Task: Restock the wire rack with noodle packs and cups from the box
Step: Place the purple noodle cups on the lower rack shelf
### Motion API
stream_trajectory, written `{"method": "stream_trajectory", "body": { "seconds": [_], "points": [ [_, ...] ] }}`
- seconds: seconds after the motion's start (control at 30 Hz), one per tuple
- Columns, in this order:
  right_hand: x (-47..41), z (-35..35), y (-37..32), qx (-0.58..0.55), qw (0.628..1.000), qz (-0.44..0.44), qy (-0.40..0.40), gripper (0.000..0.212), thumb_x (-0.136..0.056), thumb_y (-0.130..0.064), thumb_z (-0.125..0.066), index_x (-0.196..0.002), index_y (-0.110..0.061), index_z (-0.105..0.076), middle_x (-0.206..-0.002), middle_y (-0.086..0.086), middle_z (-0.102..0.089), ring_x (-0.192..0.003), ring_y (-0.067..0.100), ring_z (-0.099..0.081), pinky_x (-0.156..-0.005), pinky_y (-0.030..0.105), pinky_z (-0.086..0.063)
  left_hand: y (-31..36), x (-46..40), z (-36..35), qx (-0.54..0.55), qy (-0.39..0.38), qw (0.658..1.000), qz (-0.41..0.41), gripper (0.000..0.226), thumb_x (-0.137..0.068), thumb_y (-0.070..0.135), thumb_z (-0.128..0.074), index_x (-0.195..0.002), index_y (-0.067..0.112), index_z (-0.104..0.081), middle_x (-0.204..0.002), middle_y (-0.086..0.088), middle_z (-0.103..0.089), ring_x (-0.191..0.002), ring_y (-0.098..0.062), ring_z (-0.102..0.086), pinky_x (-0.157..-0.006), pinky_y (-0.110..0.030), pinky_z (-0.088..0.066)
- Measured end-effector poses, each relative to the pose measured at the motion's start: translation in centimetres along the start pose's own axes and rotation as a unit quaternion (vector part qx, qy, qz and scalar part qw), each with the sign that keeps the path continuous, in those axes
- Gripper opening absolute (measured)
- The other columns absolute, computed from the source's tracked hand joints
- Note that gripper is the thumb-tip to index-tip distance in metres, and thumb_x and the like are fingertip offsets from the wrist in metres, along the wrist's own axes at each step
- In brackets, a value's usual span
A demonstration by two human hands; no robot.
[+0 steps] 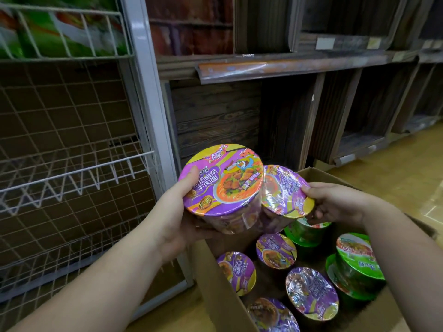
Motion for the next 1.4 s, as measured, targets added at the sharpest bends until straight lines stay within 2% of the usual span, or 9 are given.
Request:
{"method": "stream_trajectory", "body": {
  "seconds": [0.33,0.73,0.8,0.87,0.97,1.03,1.1,1.17,1.4],
  "points": [
    [3.5,-5.4,-9.4,-0.073,0.977,0.195,-0.048,0.050,-0.061,-0.053,-0.078,-0.098,-0.019,-0.072,-0.077,0.007,-0.063,-0.056,0.013,-0.049,-0.052,0.026,-0.048,7.7,2.9,4.8,-0.018,0.052,0.993,-0.101,0.042,-0.095,0.054,-0.047,-0.114,0.021,-0.066,-0.103,-0.007,-0.077,-0.101,-0.032,-0.071,-0.089,-0.061,-0.052],
    [4.8,-17.0,-15.4,-0.042,0.946,0.301,-0.107,0.039,-0.083,-0.032,-0.059,-0.121,-0.027,-0.052,-0.088,0.009,-0.073,-0.059,0.022,-0.068,-0.059,0.032,-0.060,14.8,5.4,13.2,-0.091,0.150,0.959,-0.222,0.044,-0.102,0.042,-0.042,-0.120,0.009,-0.064,-0.115,-0.019,-0.071,-0.067,-0.011,-0.073,-0.087,-0.046,-0.058],
    [4.7,-19.2,-16.0,-0.057,0.937,0.316,-0.134,0.044,-0.081,-0.029,-0.061,-0.123,-0.028,-0.047,-0.090,0.014,-0.072,-0.061,0.024,-0.068,-0.061,0.034,-0.060,15.7,5.1,16.5,-0.093,0.143,0.945,-0.280,0.050,-0.107,0.029,-0.028,-0.143,-0.002,-0.043,-0.146,-0.024,-0.047,-0.109,-0.015,-0.067,-0.108,-0.035,-0.038],
    [4.4,-21.4,-16.3,-0.067,0.929,0.330,-0.155,0.051,-0.078,-0.028,-0.065,-0.124,-0.031,-0.044,-0.089,0.015,-0.072,-0.064,0.027,-0.069,-0.064,0.036,-0.060,16.8,5.5,19.4,-0.015,0.197,0.922,-0.334,0.049,-0.108,0.022,-0.020,-0.146,-0.007,-0.030,-0.154,-0.023,-0.034,-0.139,-0.029,-0.039,-0.100,-0.025,-0.026],
    [3.4,-24.5,-16.5,-0.064,0.923,0.338,-0.170,0.063,-0.074,-0.031,-0.071,-0.128,-0.035,-0.039,-0.096,0.013,-0.075,-0.078,0.032,-0.073,-0.073,0.042,-0.060,17.5,4.8,23.1,-0.004,0.270,0.915,-0.300,0.046,-0.109,0.022,-0.017,-0.141,-0.001,-0.040,-0.138,-0.017,-0.044,-0.114,-0.019,-0.055,-0.078,-0.015,-0.039],
    [2.5,-26.3,-16.3,-0.053,0.926,0.334,-0.167,0.057,-0.080,-0.028,-0.069,-0.127,-0.035,-0.037,-0.098,0.008,-0.076,-0.086,0.030,-0.074,-0.077,0.044,-0.060,16.7,5.4,24.7,-0.106,0.326,0.897,-0.277,0.044,-0.106,0.040,-0.028,-0.096,0.015,-0.062,-0.111,-0.007,-0.051,-0.071,-0.003,-0.046,-0.061,-0.011,-0.040],
    [1.5,-28.4,-16.3,-0.040,0.935,0.318,-0.153,0.043,-0.092,-0.023,-0.061,-0.128,-0.029,-0.039,-0.091,0.009,-0.076,-0.078,0.028,-0.074,-0.073,0.042,-0.061,15.2,6.0,26.0,-0.109,0.298,0.925,-0.209,0.059,-0.079,0.075,-0.052,-0.071,0.018,-0.066,-0.081,-0.008,-0.069,-0.066,-0.014,-0.054,-0.067,-0.026,-0.043],
    [0.7,-30.2,-16.9,-0.033,0.946,0.297,-0.126,0.031,-0.099,-0.025,-0.055,-0.127,-0.017,-0.046,-0.076,0.009,-0.074,-0.062,0.024,-0.070,-0.062,0.036,-0.060,14.4,6.4,26.3,-0.131,0.277,0.940,-0.152,0.077,-0.053,0.089,-0.060,-0.083,0.020,-0.075,-0.082,-0.007,-0.077,-0.074,-0.027,-0.066,-0.067,-0.035,-0.046],
    [-3.8,-34.4,-21.5,0.078,0.968,0.238,-0.009,0.032,-0.101,-0.025,-0.047,-0.088,0.001,-0.061,-0.054,0.008,-0.066,-0.033,0.011,-0.052,-0.030,0.015,-0.029,16.1,3.6,28.3,-0.131,0.302,0.944,-0.033,0.066,-0.091,0.066,-0.047,-0.122,0.008,-0.048,-0.090,-0.028,-0.072,-0.060,-0.037,-0.071,-0.048,-0.040,-0.058]
  ]
}}
Point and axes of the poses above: each hand's wrist, its own x-axis away from the middle knuckle, its own z-axis out of the back of the hand, y = z × x, the point moved 4 cm from there along -x, towards the middle knuckle
